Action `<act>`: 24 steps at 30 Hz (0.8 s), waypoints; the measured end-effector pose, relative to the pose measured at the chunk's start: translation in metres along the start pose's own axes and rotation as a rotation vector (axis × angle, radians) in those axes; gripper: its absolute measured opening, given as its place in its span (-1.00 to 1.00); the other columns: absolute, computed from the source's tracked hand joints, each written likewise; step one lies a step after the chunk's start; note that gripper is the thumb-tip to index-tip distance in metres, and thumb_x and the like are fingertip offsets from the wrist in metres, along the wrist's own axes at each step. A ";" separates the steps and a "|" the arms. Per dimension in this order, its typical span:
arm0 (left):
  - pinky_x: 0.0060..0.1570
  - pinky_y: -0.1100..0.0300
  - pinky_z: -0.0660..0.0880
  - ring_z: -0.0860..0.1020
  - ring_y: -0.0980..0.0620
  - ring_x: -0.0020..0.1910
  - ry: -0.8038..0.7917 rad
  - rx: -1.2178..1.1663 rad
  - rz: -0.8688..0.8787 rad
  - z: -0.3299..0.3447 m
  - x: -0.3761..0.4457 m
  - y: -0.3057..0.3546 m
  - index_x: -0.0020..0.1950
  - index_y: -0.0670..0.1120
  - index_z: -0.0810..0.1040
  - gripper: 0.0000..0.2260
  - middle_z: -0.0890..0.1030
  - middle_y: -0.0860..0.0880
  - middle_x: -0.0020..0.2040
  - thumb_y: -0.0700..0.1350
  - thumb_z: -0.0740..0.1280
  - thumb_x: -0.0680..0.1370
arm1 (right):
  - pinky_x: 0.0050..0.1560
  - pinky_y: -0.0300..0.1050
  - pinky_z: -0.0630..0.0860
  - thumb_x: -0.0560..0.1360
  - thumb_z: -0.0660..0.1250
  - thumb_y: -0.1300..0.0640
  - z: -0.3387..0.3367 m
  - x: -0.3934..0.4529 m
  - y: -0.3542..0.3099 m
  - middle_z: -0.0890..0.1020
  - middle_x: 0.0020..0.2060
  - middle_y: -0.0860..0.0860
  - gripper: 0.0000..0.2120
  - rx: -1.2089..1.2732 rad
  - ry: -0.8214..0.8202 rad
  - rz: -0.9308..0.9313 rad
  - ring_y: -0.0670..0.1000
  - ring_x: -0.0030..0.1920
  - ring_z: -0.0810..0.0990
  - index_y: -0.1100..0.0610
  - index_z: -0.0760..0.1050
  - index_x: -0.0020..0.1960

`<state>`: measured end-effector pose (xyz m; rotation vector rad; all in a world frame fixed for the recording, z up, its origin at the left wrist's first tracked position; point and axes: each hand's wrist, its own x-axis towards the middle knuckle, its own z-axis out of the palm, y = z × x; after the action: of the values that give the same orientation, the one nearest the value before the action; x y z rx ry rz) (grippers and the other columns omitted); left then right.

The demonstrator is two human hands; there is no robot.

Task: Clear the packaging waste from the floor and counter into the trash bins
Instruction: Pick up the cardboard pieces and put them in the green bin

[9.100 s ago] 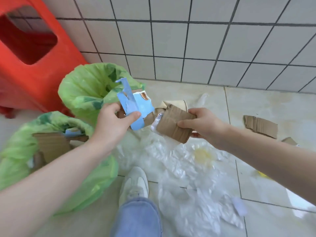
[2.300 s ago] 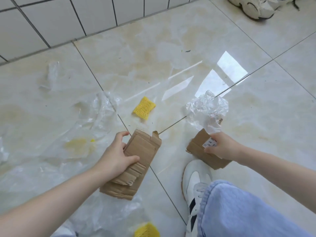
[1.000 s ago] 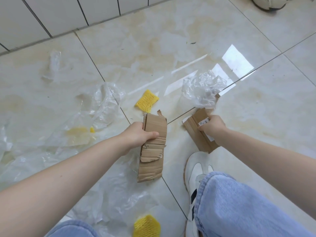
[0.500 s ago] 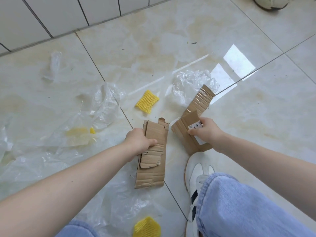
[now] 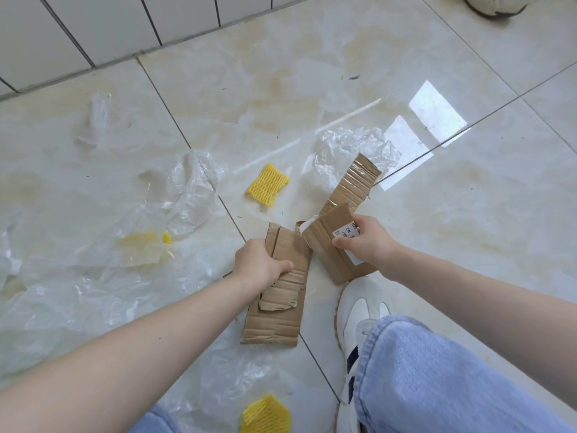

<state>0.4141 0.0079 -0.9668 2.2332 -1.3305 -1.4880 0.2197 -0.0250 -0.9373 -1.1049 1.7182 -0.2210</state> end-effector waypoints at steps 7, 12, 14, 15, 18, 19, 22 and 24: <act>-0.16 0.16 0.37 0.49 -0.05 -0.09 0.017 0.170 0.157 0.003 -0.013 -0.001 -0.26 -0.13 0.46 -0.69 0.50 -0.07 -0.11 0.06 0.49 0.38 | -0.22 -0.14 0.50 0.45 0.40 0.24 -0.002 -0.002 0.005 0.60 -0.15 0.05 -0.85 0.008 -0.007 -0.029 0.03 -0.17 0.55 0.07 0.51 -0.03; -0.10 0.19 0.36 0.46 -0.02 -0.06 -0.011 0.175 0.146 0.012 -0.019 -0.009 -0.10 -0.20 0.55 -0.62 0.44 -0.05 -0.01 0.10 0.49 0.38 | -0.22 -0.14 0.48 0.46 0.40 0.24 -0.006 -0.001 0.007 0.58 -0.19 0.03 -0.86 0.019 -0.001 -0.028 0.01 -0.19 0.54 0.03 0.50 -0.11; -0.09 0.19 0.38 0.47 -0.01 -0.05 -0.023 0.173 0.130 0.017 -0.020 -0.011 -0.09 -0.19 0.57 -0.63 0.46 -0.05 0.00 0.09 0.50 0.37 | -0.21 -0.13 0.49 0.46 0.40 0.24 -0.007 0.000 0.007 0.58 -0.21 0.02 -0.83 0.022 0.006 -0.032 0.01 -0.20 0.54 0.00 0.48 -0.15; -0.10 0.20 0.40 0.49 -0.01 -0.05 -0.025 0.157 0.123 0.018 -0.020 -0.011 -0.09 -0.18 0.58 -0.65 0.49 -0.05 -0.01 0.08 0.50 0.37 | -0.20 -0.12 0.49 0.45 0.40 0.24 -0.007 0.000 0.007 0.58 -0.20 0.03 -0.83 0.023 0.010 -0.033 0.03 -0.19 0.55 0.00 0.48 -0.15; -0.14 0.21 0.47 0.58 0.01 -0.08 -0.031 0.107 0.093 0.020 -0.021 -0.013 -0.09 -0.12 0.63 -0.73 0.64 -0.04 -0.09 0.03 0.52 0.35 | -0.15 -0.09 0.51 0.45 0.40 0.24 -0.007 0.000 0.008 0.59 -0.18 0.06 -0.87 0.019 0.007 -0.034 0.06 -0.16 0.56 0.06 0.50 -0.09; -0.14 0.21 0.49 0.59 0.01 -0.08 -0.031 0.097 0.077 0.020 -0.021 -0.013 -0.09 -0.10 0.63 -0.74 0.65 -0.03 -0.11 0.02 0.53 0.35 | -0.13 -0.08 0.52 0.45 0.40 0.24 -0.007 0.001 0.008 0.59 -0.18 0.06 -0.88 0.016 0.008 -0.031 0.06 -0.15 0.56 0.07 0.51 -0.07; -0.10 0.18 0.52 0.60 0.00 -0.07 -0.021 0.059 0.045 0.021 -0.021 -0.015 -0.08 -0.08 0.63 -0.74 0.66 -0.03 -0.11 0.00 0.54 0.33 | -0.12 -0.07 0.53 0.46 0.40 0.23 -0.008 0.001 0.009 0.59 -0.16 0.06 -0.87 0.002 0.012 -0.025 0.07 -0.14 0.56 0.10 0.51 -0.03; -0.15 0.20 0.48 0.58 0.01 -0.09 -0.021 0.051 0.042 0.023 -0.022 -0.013 -0.08 -0.09 0.62 -0.75 0.65 -0.03 -0.11 -0.01 0.54 0.34 | -0.20 -0.11 0.50 0.46 0.39 0.23 -0.009 0.001 0.009 0.58 -0.19 0.04 -0.88 -0.006 0.013 -0.020 0.06 -0.15 0.55 0.10 0.51 -0.03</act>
<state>0.4011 0.0394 -0.9705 2.2120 -1.4283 -1.4830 0.2066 -0.0240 -0.9398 -1.1282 1.7206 -0.2358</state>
